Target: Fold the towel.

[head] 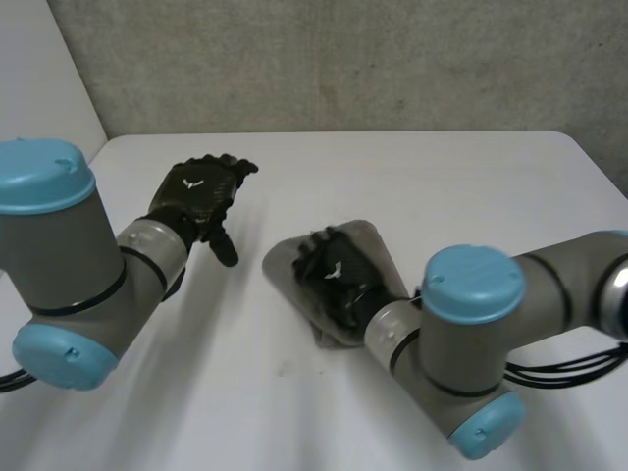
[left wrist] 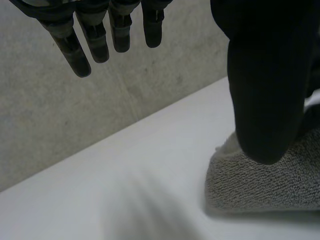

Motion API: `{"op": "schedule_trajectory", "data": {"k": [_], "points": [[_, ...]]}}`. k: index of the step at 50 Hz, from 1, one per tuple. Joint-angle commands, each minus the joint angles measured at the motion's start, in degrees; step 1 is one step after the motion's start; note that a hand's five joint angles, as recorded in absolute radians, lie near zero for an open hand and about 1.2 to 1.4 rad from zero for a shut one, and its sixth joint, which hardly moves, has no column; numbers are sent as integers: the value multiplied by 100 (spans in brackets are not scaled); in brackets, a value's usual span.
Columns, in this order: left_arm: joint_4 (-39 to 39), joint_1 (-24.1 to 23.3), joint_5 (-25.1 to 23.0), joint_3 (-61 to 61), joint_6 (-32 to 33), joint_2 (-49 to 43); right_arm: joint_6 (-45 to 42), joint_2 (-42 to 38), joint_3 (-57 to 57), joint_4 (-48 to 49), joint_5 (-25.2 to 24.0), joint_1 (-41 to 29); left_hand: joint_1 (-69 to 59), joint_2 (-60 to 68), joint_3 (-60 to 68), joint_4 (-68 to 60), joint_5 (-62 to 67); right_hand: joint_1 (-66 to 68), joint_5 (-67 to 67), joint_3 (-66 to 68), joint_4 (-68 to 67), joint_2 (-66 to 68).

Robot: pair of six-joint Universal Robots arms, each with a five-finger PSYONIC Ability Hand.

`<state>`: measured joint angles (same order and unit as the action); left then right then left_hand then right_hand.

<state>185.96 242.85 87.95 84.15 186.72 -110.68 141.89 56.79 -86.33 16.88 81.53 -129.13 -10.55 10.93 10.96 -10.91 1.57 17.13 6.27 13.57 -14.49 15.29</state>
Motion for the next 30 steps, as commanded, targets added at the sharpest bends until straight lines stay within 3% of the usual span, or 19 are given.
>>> {"op": "schedule_trajectory", "data": {"k": [1, 3, 6, 9, 19, 24, 30], "points": [[-15, -282, 29, -837, -415, -479, 2180, 1131, -587, -18, 276, 650, -285, 248, 244, -249, 184, -713, -627, -357, 449, -529], [-112, -448, 46, -1224, -889, -787, 3033, 1282, -622, -167, 267, 932, -336, 298, 295, -300, 234, -713, -627, -357, 449, -529], [-200, -590, 82, -1384, -1067, -920, 3336, 1300, -569, -335, 250, 1056, -387, 349, 346, -351, 285, -713, -627, -357, 449, -529], [-429, -854, 249, -1701, -1348, -1228, 3889, 1248, -246, -1158, -74, 1354, -437, 400, 396, -401, 335, -713, -627, -357, 449, -529], [-1517, -1477, 1486, -2465, -1893, -2211, 4031, 458, 835, -2170, -1068, 1522, -539, 501, 497, -502, 437, -713, -627, -357, 449, -529], [-1589, -1574, 1777, -2308, -1981, -2300, 3969, -177, 1452, -2620, -1201, 1460, -354, 316, 313, -318, 252, -713, -627, -357, 449, -529], [-1527, -1618, 1804, -2026, -1911, -2440, 3759, -861, 1917, -2690, -1139, 1408, -320, 282, 278, -284, 218, -713, -627, -357, 449, -529]]}}
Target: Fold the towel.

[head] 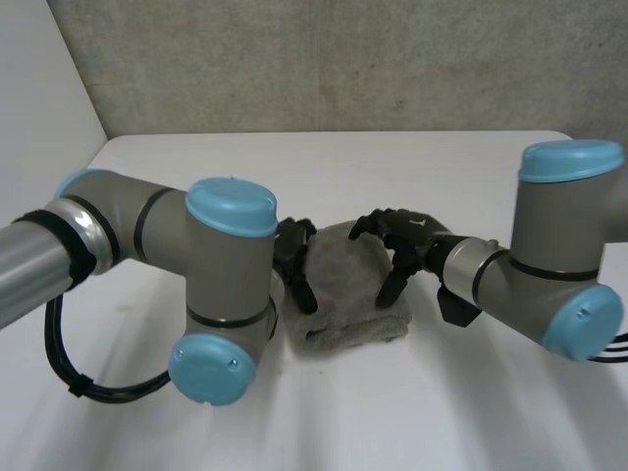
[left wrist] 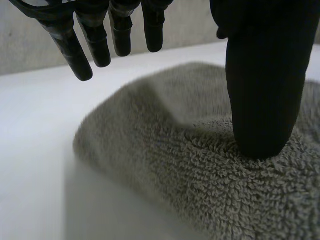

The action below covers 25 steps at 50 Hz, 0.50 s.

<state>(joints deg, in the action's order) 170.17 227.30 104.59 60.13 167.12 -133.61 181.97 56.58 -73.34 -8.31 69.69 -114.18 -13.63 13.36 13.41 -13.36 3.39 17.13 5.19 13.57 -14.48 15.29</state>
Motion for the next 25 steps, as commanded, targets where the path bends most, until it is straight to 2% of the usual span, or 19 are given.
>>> {"op": "schedule_trajectory", "data": {"k": [1, 4, 6, 9, 16, 19, 21, 22, 24, 25], "points": [[68, -63, 141, 377, 57, -218, -449, -954, 698, -171, 97, -95, -12, 38, 33, -39, 36, -713, -519, -357, 448, -529], [69, -63, 141, 377, 66, -289, -689, -1035, 742, -180, 203, -96, -12, 38, 33, -39, 36, -713, -519, -357, 448, -529], [69, -63, 141, 394, 66, -350, -1109, -1070, 751, -163, 588, -104, 5, 22, 17, -22, 19, -713, -519, -357, 448, -529], [69, -63, 123, 385, 127, -385, -1373, -1035, 699, -171, 834, -104, 89, -62, -68, 62, -65, -713, -519, -357, 448, -529], [86, -89, 97, 342, 514, -298, -1348, -789, 575, -92, 880, -113, 106, -79, -84, 79, -82, -713, -519, -357, 448, -529], [16, -177, 71, 262, 725, -139, -1225, -411, 488, -57, 897, -131, 274, -247, -253, 247, -250, -713, -519, -357, 448, -529], [-19, -247, 71, 297, 795, 420, -954, 245, 356, -22, 967, -157, 325, -298, -303, 298, -300, -713, -519, -357, 448, -529], [-19, -247, 71, 298, 795, 423, -952, 249, 356, -22, 967, -157, 325, -298, -303, 298, -300, -713, -519, -357, 448, -529], [-19, -169, 71, 394, 804, 1167, -428, 966, 260, 100, 1020, -157, 308, -281, -286, 281, -284, -713, -519, -357, 448, -529], [-19, -168, 71, 394, 804, 1170, -425, 969, 259, 101, 1020, -157, 308, -281, -286, 281, -284, -713, -519, -357, 448, -529]]}}
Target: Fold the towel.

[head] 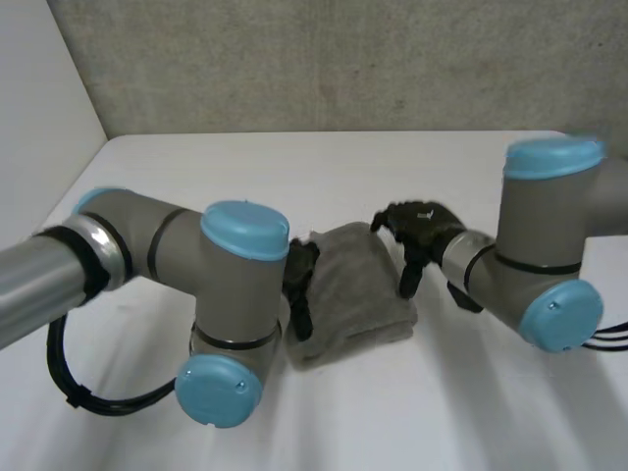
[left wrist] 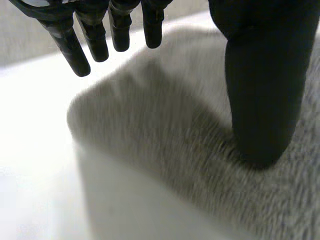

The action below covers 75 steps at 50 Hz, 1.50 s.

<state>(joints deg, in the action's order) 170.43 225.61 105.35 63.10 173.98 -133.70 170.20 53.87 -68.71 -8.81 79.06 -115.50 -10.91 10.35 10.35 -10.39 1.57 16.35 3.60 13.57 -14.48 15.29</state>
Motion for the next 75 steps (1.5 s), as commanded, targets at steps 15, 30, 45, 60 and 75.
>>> {"op": "schedule_trajectory", "data": {"k": [15, 30, 45, 60, 75], "points": [[-563, 1608, -620, 466, 541, 3868, 980, 2979, -292, 197, 1050, 431, -82, 138, 138, -134, 16, -635, -360, -357, 448, -529], [-643, 1890, -1087, 844, 462, 4159, 848, 3235, -537, -253, 1314, 449, 87, -31, -30, 34, -152, -635, -360, -357, 448, -529], [-520, 1908, -1105, 1073, 462, 4168, 392, 3191, -783, 46, 1288, 344, 87, -31, -30, 34, -152, -635, -360, -357, 448, -529], [-344, 1951, -1113, 1108, 479, 4185, 259, 3226, -863, 64, 1261, 335, 87, -31, -30, 34, -152, -635, -360, -357, 448, -529], [-274, 2092, -1113, 1117, 506, 4256, 250, 3366, -801, 73, 1270, 414, 87, -31, -30, 34, -152, -635, -360, -357, 448, -529]]}}
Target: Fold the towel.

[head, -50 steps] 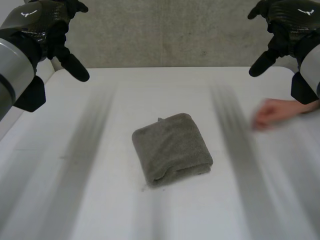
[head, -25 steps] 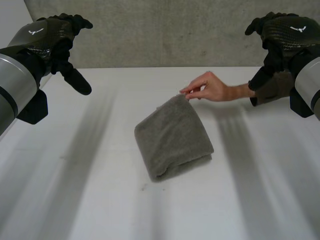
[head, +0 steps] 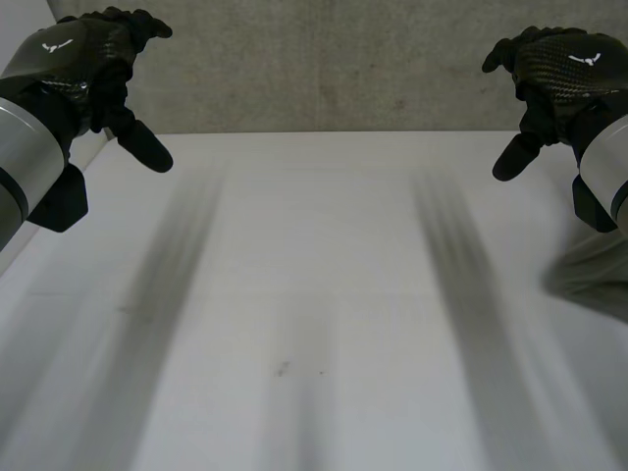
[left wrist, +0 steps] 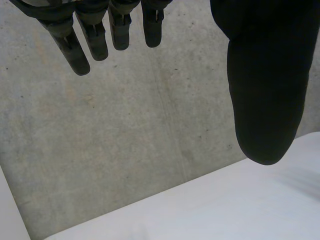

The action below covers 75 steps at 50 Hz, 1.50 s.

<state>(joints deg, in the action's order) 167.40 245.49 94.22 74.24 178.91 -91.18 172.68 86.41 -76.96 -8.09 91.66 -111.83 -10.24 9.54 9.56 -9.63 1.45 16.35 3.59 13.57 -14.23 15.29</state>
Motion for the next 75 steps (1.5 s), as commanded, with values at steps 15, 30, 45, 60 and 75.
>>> {"op": "schedule_trajectory", "data": {"k": [15, 30, 45, 60, 75], "points": [[48, 245, -176, -33, 3, 4, 11, 16, -4, 9, 10, -14, 19, 51, 49, -42, -140, -635, -359, -357, 423, -529], [223, 245, -176, 29, -6, 4, 11, 34, -39, 53, 1, -23, 19, 51, 49, -42, -140, -635, -359, -357, 423, -529], [232, 237, -185, 82, -14, 4, 11, 86, -56, 62, 10, -32, 19, 51, 49, -42, -140, -635, -359, -357, 423, -529], [232, 237, -185, 82, -14, 13, 11, 95, -21, 70, 10, -40, 24, 46, 44, -37, -145, -635, -359, -357, 423, -529], [294, 228, -185, 117, -14, 48, 2, 95, -30, 88, 1, -84, 24, 46, 44, -37, -145, -635, -359, -357, 423, -529]]}}
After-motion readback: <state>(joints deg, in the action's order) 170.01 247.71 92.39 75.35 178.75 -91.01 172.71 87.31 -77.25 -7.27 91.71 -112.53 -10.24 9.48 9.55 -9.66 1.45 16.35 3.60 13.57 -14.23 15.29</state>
